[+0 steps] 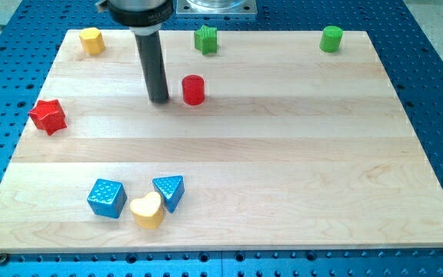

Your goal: Push the red circle towards the center right of the board

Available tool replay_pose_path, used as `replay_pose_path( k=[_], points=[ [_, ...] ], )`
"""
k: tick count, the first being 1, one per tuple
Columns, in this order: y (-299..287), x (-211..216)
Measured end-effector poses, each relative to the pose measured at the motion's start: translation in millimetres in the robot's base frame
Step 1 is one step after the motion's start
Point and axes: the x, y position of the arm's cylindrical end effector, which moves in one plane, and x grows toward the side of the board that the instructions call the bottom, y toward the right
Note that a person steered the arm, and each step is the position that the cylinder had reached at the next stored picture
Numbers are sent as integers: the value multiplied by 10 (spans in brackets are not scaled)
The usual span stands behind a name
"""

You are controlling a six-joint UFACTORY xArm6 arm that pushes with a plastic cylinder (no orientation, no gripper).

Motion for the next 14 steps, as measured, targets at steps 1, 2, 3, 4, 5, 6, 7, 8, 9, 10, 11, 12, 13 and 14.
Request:
replay_pose_path(
  k=[1, 2, 3, 4, 5, 6, 7, 8, 9, 10, 11, 12, 13, 14],
  points=[
    [79, -213],
    [302, -171],
    [470, -142],
    [1025, 235],
    [940, 107],
    [611, 9],
    [817, 374],
    [937, 626],
    [1604, 931],
    [895, 731],
    [1046, 915],
    [1208, 1171],
    [1318, 1189],
    [1936, 1175]
  ],
)
